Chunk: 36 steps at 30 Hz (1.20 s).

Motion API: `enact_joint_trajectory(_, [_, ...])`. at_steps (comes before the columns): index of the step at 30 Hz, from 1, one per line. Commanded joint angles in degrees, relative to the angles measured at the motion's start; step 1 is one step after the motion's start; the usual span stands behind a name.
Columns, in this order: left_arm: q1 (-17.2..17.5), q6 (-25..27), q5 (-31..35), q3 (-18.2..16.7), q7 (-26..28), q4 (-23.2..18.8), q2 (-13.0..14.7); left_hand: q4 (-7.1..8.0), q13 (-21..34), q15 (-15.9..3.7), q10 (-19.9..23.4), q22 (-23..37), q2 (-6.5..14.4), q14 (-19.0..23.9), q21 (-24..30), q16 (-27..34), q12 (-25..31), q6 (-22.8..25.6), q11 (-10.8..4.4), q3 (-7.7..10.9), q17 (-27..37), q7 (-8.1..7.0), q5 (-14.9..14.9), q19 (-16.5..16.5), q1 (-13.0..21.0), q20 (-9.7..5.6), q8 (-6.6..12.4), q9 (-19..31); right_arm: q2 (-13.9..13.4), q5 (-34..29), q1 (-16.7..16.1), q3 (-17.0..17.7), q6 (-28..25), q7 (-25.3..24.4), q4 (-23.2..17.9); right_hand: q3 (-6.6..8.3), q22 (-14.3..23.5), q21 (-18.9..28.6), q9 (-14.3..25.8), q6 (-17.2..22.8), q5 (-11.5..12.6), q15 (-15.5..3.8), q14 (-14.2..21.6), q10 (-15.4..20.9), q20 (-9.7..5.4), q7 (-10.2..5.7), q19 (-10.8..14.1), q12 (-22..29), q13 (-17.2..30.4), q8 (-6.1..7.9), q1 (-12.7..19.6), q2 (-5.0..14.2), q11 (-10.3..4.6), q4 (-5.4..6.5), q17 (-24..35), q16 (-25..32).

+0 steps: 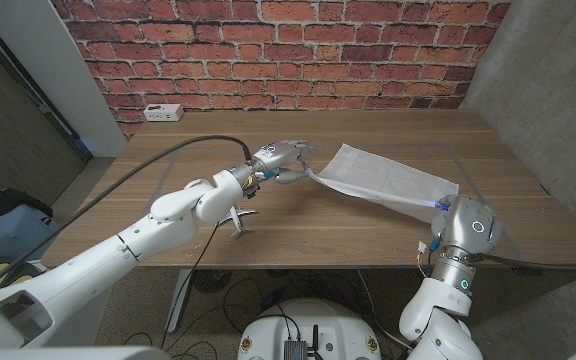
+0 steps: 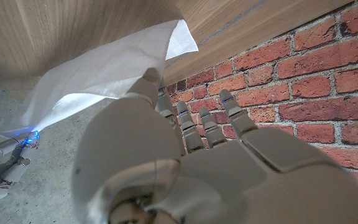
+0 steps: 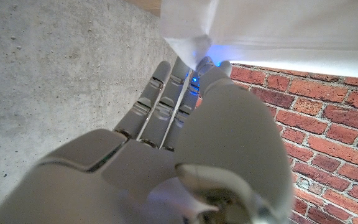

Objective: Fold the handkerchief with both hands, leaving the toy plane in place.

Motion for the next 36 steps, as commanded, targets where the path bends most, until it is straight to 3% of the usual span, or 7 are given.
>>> enact_joint_trajectory(1, [1.29, 0.68, 0.25, -2.19, -0.28, -3.28, 1.21, 0.21, 0.34, -1.25, 0.03, 0.14, -0.14, -0.24, 0.27, -0.19, -0.29, 2.69, -0.37, 0.29, 0.10, 1.67, 0.30, -0.23, 0.42, -0.07, 1.11, 3.70, -1.21, -1.69, -0.15, -0.03, 0.00, -0.77, -0.93, 0.42, -0.01, 0.20, 0.25, -0.29, 0.24, -6.13, 0.67, 0.01, 0.12, -0.02, -0.21, 0.04, 0.33, -0.24, -0.35, 0.11, -0.39, -0.04, 0.15, -0.22])
enact_joint_trajectory(15, [1.19, 1.19, -2.67, -4.05, -5.08, -5.89, 2.08, -0.04, 0.35, -0.92, 0.36, 0.16, -0.68, -0.57, 0.30, -0.30, -0.27, 3.36, -0.16, 0.29, 0.02, 1.47, 0.36, -0.44, 0.73, -0.02, 1.88, 4.63, -3.35, -2.85, -0.02, 0.69, 0.70, 0.57, -1.61, 0.60, -0.10, 0.64, 0.31, -0.26, 0.18, -6.08, 0.83, 0.31, 0.06, -0.12, -0.40, -0.18, 0.38, -0.27, -0.57, 0.06, -0.01, -0.12, 0.49, -0.66])
enact_joint_trajectory(26, [-1.08, 0.97, -6.71, -4.13, -6.08, -1.94, 0.26, 0.06, 0.36, -1.07, 1.04, 0.17, -0.72, -0.30, 0.39, -0.15, -0.10, 3.11, -0.02, 0.28, 0.03, 1.49, 0.46, -0.43, 0.76, 0.13, 2.07, 5.29, -4.26, -2.77, 0.49, 2.01, 1.26, 2.10, -1.36, 0.70, -0.14, 0.92, 0.29, -0.24, 0.16, -6.06, 0.90, 0.30, 0.08, -0.12, -0.51, -0.33, 0.52, -0.32, -0.69, -0.01, -0.23, -0.17, 0.72, -0.92])
enact_joint_trajectory(36, [-5.36, 0.98, -5.78, -1.81, -7.51, 1.09, -1.65, -0.02, 0.36, -1.13, 1.41, 0.18, -0.90, -0.04, 0.51, -0.09, -0.05, 3.21, -0.01, 0.30, 0.01, 1.42, 0.57, -0.34, 0.91, 0.24, 2.33, 5.83, -5.42, -2.32, 2.22, 2.67, 1.16, 4.45, -0.80, 0.80, -0.17, 1.12, 0.32, -0.17, 0.15, -6.14, 0.93, 0.30, 0.07, -0.11, -0.62, -0.45, 0.62, -0.32, -0.74, -0.03, -0.29, -0.22, 0.91, -1.12])
